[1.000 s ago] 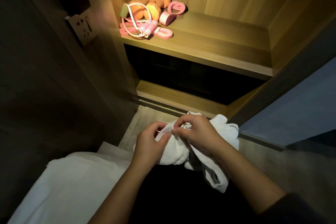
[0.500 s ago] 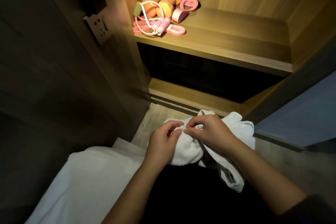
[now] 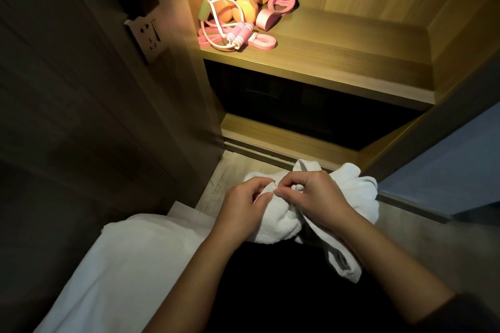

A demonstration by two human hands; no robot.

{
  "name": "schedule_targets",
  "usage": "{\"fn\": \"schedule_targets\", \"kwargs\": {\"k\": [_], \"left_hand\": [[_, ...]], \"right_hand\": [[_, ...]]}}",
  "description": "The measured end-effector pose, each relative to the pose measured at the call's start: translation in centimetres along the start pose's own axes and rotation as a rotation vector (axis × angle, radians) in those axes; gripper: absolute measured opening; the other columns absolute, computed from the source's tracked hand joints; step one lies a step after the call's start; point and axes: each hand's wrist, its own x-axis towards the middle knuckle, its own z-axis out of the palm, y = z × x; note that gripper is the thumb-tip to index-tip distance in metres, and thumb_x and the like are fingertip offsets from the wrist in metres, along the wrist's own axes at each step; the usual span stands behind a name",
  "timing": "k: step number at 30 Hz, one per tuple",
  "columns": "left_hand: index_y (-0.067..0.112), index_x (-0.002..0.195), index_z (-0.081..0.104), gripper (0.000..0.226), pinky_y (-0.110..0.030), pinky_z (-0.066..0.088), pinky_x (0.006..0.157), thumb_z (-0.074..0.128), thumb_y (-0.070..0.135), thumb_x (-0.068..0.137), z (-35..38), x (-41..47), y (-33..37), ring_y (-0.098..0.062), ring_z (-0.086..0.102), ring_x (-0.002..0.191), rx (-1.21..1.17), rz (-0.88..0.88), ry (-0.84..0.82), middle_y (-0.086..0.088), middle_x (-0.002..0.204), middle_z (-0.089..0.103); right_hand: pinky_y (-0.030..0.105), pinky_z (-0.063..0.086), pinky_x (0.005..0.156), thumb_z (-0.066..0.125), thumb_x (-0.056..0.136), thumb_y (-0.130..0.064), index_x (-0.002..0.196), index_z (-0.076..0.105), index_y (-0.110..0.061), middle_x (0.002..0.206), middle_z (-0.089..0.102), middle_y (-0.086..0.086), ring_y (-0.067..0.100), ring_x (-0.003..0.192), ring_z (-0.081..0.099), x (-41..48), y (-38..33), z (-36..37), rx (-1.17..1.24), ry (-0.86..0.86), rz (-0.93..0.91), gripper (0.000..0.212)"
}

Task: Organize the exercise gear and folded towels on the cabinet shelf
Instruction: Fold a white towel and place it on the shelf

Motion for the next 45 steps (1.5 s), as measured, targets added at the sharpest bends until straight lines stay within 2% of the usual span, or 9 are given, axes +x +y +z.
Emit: {"fn": "schedule_targets", "kwargs": {"k": [8,12,16,24,29,34,37,41,45], "left_hand": [[0.032,0.116,0.046,0.015,-0.005,0.038,0.065,0.047,0.028,0.101,1.0,0.4,-1.2,0.002,0.054,0.089,0.104,-0.074,-0.056,0.011,0.111,0.058],[0.021,0.130,0.049,0.030,-0.021,0.042,0.081,0.048,0.031,0.101,1.3,0.8,-1.6,-0.009,0.054,0.101,0.129,-0.096,-0.065,0.004,0.120,0.058],[0.018,0.126,0.050,0.027,-0.024,0.040,0.076,0.040,0.029,0.104,2.2,1.1,-2.1,-0.012,0.053,0.094,0.165,-0.116,-0.018,-0.001,0.115,0.059],[0.016,0.128,0.048,0.032,-0.029,0.044,0.076,0.034,0.033,0.105,4.3,1.4,-3.1,-0.015,0.056,0.093,0.187,-0.207,0.059,-0.002,0.109,0.060],[0.016,0.123,0.049,0.029,-0.022,0.038,0.063,0.036,0.034,0.104,4.3,1.6,-3.9,-0.013,0.055,0.088,0.188,-0.177,0.055,-0.003,0.107,0.060],[0.015,0.114,0.054,0.023,-0.020,0.040,0.066,0.045,0.032,0.102,2.9,2.1,-2.5,-0.015,0.056,0.093,0.086,-0.073,0.057,0.001,0.100,0.058],[0.008,0.101,0.057,0.020,-0.036,0.044,0.070,0.048,0.027,0.101,0.7,3.6,0.0,-0.020,0.056,0.085,0.042,0.054,0.146,-0.006,0.091,0.061],[0.010,0.098,0.055,0.019,-0.031,0.042,0.067,0.046,0.026,0.101,-2.8,7.8,4.9,-0.010,0.050,0.076,-0.020,0.210,0.280,0.000,0.085,0.055],[0.015,0.097,0.056,0.019,-0.031,0.043,0.068,0.046,0.030,0.101,-6.3,12.7,9.6,-0.013,0.053,0.080,-0.171,0.188,0.472,0.002,0.088,0.057]], "right_hand": [[0.027,0.041,0.057,0.053,0.087,-0.061,0.072,0.056,-0.032,0.071,0.058,-0.013,0.006,0.067,0.053,-0.2,0.4,-0.3,-0.328,0.151,0.041,0.033],[0.032,0.041,0.067,0.036,0.090,-0.063,0.071,0.053,-0.024,0.073,0.053,-0.009,0.013,0.070,0.050,-0.8,0.6,-0.5,-0.497,0.285,0.136,0.047],[0.037,0.037,0.076,0.019,0.089,-0.066,0.075,0.048,-0.024,0.075,0.052,-0.010,0.014,0.073,0.048,-2.2,2.2,-1.4,-0.423,0.253,0.120,0.053],[0.029,0.039,0.081,0.044,0.101,-0.031,0.101,0.050,-0.028,0.097,0.048,-0.019,0.005,0.094,0.046,-5.5,5.9,-4.8,-0.115,0.020,-0.049,0.006],[0.021,0.040,0.071,0.062,0.092,-0.024,0.092,0.056,-0.025,0.090,0.056,-0.014,0.003,0.084,0.053,-5.3,5.0,-5.5,-0.004,0.067,-0.016,0.006],[0.032,0.050,0.072,0.074,0.084,-0.022,0.088,0.063,-0.021,0.088,0.065,-0.003,0.011,0.080,0.061,-4.5,4.3,-8.9,0.102,0.092,0.049,0.013],[0.032,0.052,0.070,0.071,0.086,-0.025,0.090,0.062,-0.020,0.089,0.065,-0.001,0.014,0.081,0.063,-3.6,4.5,-12.1,0.102,0.179,0.071,0.011],[0.028,0.044,0.065,0.068,0.090,-0.025,0.087,0.059,-0.022,0.082,0.060,0.000,0.013,0.074,0.055,-1.2,4.2,-16.9,0.154,0.419,0.065,0.010],[0.028,0.044,0.064,0.064,0.092,-0.031,0.091,0.057,-0.017,0.077,0.055,-0.004,0.011,0.072,0.053,2.1,3.9,-20.7,0.136,0.678,0.138,0.015]]}}
